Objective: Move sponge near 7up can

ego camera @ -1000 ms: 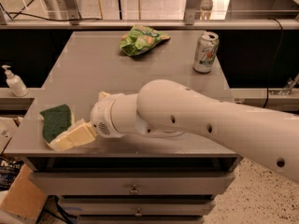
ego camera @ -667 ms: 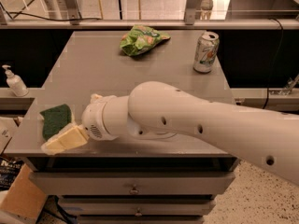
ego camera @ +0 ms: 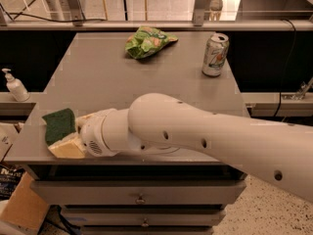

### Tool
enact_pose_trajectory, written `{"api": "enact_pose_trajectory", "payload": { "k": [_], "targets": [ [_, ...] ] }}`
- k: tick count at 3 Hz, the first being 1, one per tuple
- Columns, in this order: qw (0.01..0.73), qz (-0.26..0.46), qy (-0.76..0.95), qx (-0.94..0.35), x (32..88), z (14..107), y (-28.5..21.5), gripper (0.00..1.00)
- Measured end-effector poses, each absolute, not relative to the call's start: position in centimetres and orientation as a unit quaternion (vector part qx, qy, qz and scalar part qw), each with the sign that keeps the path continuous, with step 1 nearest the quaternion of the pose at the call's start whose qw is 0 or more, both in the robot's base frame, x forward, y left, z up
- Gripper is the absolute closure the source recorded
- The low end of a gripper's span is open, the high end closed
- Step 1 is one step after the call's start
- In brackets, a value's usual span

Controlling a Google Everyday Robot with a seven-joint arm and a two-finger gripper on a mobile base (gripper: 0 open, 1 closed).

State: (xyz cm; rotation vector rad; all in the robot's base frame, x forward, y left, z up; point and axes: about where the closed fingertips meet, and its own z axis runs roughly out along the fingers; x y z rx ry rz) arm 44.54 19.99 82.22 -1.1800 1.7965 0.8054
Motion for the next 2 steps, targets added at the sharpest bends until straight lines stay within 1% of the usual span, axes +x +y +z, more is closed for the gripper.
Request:
{"api": "enact_pose_trajectory", "payload": {
  "k": [1, 2],
  "targets": [
    [0.405, 0.318, 0.719, -0.468, 44.1, 81.5, 19.4, 0.64],
    [0.407, 0.308, 0.728, -0.458, 44.5, 81.3, 17.7, 0.87]
  ]
}}
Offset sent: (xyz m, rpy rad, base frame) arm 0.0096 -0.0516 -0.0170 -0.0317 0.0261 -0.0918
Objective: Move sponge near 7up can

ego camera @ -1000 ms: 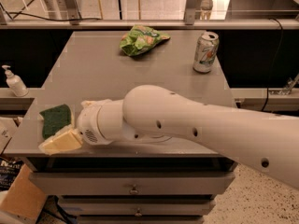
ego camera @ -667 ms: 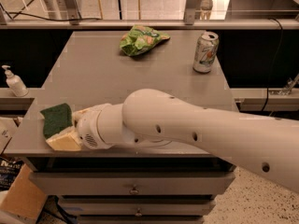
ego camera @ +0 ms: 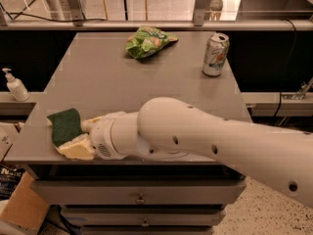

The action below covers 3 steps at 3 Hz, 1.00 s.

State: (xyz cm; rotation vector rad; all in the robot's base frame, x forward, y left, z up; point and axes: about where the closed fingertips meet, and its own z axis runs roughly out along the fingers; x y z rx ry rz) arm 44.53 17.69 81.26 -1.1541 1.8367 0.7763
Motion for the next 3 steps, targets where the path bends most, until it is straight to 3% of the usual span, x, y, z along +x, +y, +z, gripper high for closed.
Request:
{"api": "enact_pose_trajectory", "payload": {
  "k": [1, 3],
  "targets": [
    [0.421, 0.280, 0.745, -0.434, 46.1, 81.8, 13.6, 1.00],
    [0.450, 0.184, 0.787, -0.379, 51.2, 84.7, 0.5, 1.00]
  ]
}}
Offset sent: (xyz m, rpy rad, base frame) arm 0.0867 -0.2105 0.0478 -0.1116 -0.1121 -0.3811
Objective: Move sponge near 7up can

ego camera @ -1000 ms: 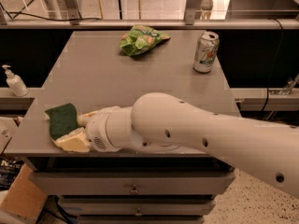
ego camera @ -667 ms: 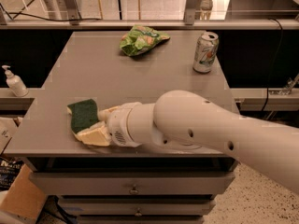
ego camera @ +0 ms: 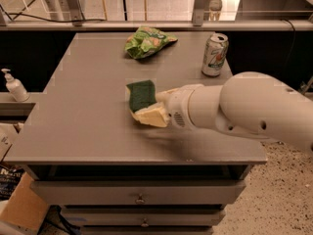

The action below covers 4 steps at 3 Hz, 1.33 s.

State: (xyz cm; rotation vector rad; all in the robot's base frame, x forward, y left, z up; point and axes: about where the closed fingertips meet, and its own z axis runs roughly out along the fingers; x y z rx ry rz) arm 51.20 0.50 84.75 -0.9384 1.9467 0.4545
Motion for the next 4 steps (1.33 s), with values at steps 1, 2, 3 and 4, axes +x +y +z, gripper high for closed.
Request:
{"api": "enact_pose_trajectory", "payload": {
  "k": [1, 2, 3, 4],
  "targets": [
    [0.433, 0.150, 0.815, -0.355, 53.2, 84.2, -5.6, 1.00],
    [0.405, 0.127, 0.842, -0.333, 54.8, 82.8, -10.7, 1.00],
    [0.388, 0.111, 0.862, -0.308, 55.5, 82.0, -14.9, 1.00],
    [0.382, 0.098, 0.875, -0.282, 55.8, 81.7, -18.2, 1.00]
  ]
}}
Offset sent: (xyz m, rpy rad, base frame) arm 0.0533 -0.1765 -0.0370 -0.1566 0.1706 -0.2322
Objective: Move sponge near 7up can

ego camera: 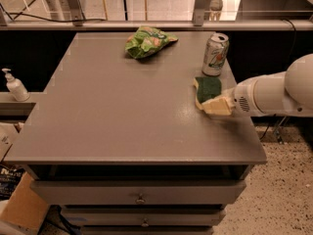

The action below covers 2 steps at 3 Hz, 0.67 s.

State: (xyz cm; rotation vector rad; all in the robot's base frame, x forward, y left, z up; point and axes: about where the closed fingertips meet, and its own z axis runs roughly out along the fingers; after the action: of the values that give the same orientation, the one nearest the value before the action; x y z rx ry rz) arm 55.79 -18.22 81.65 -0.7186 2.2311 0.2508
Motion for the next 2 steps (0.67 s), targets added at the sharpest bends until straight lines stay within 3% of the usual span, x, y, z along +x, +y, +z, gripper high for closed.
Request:
{"api": "enact_pose_trajectory", "payload": {
  "k": [1, 2],
  "targets": [
    [0.382, 0.086, 0.882, -0.263, 56.2, 81.9, -20.9, 1.00],
    [0.387, 0.082, 0.882, -0.257, 56.9, 82.5, -22.0, 0.82]
  ]
}}
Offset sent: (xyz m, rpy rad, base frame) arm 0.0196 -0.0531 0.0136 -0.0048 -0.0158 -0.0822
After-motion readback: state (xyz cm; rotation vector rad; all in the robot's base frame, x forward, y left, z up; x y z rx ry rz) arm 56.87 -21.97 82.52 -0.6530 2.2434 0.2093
